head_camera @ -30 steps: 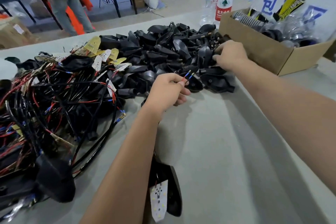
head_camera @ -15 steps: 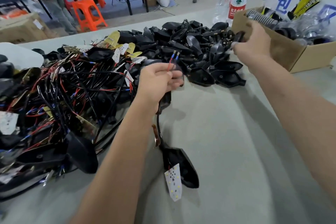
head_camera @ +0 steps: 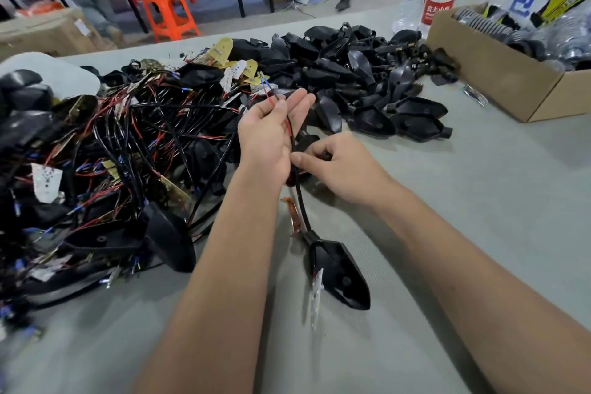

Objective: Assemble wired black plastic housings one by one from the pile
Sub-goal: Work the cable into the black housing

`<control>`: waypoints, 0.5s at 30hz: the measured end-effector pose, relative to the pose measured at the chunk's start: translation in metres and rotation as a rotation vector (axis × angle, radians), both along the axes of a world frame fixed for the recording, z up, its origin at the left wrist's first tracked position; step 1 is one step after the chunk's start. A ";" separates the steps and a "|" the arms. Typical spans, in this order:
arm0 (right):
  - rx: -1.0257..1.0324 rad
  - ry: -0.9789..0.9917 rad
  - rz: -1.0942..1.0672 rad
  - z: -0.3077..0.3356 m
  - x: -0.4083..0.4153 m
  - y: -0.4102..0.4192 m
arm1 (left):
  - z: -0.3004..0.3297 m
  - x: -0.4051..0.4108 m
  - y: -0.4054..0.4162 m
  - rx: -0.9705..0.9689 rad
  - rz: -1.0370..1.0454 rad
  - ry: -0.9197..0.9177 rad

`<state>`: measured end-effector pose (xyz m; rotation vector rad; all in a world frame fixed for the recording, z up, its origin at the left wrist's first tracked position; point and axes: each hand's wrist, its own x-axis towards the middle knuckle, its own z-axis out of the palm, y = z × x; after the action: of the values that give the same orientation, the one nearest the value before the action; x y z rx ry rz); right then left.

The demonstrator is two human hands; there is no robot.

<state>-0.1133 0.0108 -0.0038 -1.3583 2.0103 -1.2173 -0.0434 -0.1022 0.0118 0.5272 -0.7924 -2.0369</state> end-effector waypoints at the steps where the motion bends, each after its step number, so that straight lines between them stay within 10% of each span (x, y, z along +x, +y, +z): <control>1: 0.003 -0.024 0.022 -0.001 0.000 0.000 | 0.000 0.000 0.000 0.008 0.009 0.007; 15: -0.230 -0.414 -0.097 -0.012 -0.012 0.005 | -0.002 0.012 -0.003 -0.270 -0.118 -0.474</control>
<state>-0.1254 0.0158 -0.0156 -1.0055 1.6989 -1.6598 -0.0316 -0.1056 0.0102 0.8367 -1.3862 -1.8885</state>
